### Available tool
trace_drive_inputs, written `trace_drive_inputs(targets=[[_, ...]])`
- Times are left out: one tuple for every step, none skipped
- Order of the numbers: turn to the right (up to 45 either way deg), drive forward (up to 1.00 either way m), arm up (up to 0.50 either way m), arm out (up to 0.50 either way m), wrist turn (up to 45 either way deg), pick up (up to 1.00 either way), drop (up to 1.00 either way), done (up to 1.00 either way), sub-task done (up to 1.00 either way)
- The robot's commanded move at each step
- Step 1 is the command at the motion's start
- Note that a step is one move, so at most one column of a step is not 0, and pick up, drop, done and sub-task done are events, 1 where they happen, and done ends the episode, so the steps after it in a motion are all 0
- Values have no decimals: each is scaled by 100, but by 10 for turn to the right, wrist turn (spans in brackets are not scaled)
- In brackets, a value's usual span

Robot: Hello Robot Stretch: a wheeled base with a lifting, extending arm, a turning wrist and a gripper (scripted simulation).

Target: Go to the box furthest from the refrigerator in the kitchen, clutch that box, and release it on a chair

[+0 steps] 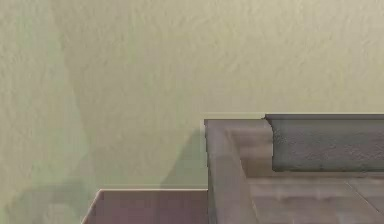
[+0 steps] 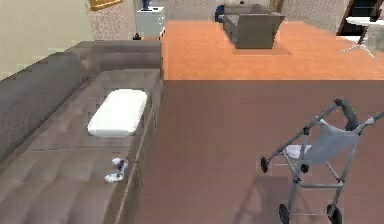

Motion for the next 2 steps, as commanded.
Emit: trace_drive_inputs(targets=[[-450,0,0,0,0,0,0,0,0],[-450,0,0,0,0,0,0,0,0]])
